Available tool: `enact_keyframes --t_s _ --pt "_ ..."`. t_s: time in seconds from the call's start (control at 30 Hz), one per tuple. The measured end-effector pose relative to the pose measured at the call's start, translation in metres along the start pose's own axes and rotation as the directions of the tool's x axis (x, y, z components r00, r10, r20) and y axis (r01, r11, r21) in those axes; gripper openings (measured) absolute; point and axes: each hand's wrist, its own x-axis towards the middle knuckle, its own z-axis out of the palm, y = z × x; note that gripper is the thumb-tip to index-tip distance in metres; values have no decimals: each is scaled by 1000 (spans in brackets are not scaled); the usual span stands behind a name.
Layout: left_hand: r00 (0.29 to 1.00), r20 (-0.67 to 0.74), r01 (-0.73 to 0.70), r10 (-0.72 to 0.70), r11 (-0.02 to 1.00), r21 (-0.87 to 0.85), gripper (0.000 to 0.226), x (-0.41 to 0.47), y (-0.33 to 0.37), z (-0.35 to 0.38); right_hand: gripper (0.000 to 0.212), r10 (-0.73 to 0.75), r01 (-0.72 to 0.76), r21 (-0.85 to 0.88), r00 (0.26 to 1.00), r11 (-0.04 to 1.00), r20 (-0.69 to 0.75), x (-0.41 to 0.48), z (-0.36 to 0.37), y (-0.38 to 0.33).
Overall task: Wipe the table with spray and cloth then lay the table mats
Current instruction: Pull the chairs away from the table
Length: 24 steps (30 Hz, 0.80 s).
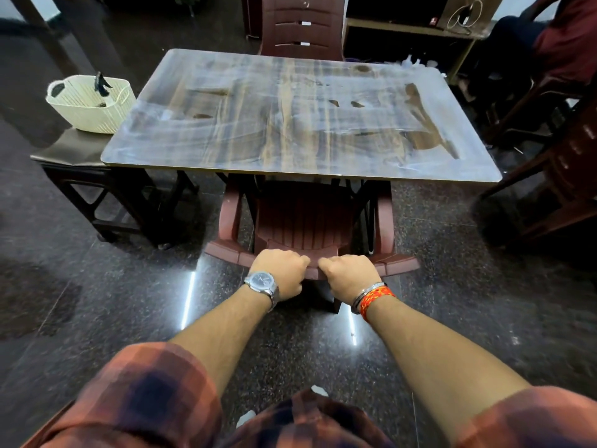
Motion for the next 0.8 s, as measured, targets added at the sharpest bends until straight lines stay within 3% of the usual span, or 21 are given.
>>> enact_keyframes --t_s 0.1,0.23,0.4,0.8 --pt "999 30 -21 21 1000 8 30 -9 -14 -4 20 31 -29 -26 998 999 61 -2 -4 -3" --pt "994 63 81 -88 991 105 19 -16 -23 -4 25 67 -63 -40 991 997 114 -5 -7 -5" --pt "994 73 65 -75 989 131 15 -20 -13 -1 26 77 -68 -64 986 996 147 -11 -8 -4" --pt "998 33 51 -56 989 140 15 -5 -19 0 20 22 -20 -20 998 1000 62 -3 -7 6"
